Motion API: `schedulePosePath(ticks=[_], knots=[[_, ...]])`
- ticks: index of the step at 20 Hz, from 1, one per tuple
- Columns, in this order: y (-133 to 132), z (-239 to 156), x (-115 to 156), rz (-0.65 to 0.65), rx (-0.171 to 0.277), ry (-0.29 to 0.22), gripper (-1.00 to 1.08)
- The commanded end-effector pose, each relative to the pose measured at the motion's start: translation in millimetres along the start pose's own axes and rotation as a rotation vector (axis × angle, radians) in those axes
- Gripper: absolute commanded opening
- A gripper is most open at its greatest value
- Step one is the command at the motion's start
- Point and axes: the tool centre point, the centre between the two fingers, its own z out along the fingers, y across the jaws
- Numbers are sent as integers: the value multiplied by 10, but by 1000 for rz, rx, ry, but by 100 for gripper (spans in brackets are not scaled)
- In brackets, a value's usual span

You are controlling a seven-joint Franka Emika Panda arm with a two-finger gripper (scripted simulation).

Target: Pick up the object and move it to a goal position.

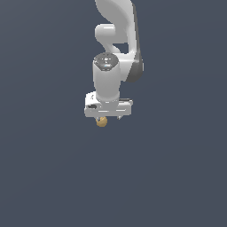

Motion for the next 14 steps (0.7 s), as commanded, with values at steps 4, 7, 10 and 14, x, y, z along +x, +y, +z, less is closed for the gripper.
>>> schedulePosePath(ticks=[4, 7, 10, 14], knots=[[118, 184, -160, -48, 3, 5, 100], [202, 320, -295, -85, 5, 9, 100], [286, 459, -446, -125, 6, 14, 100], [366, 595, -612, -166, 7, 18, 100]])
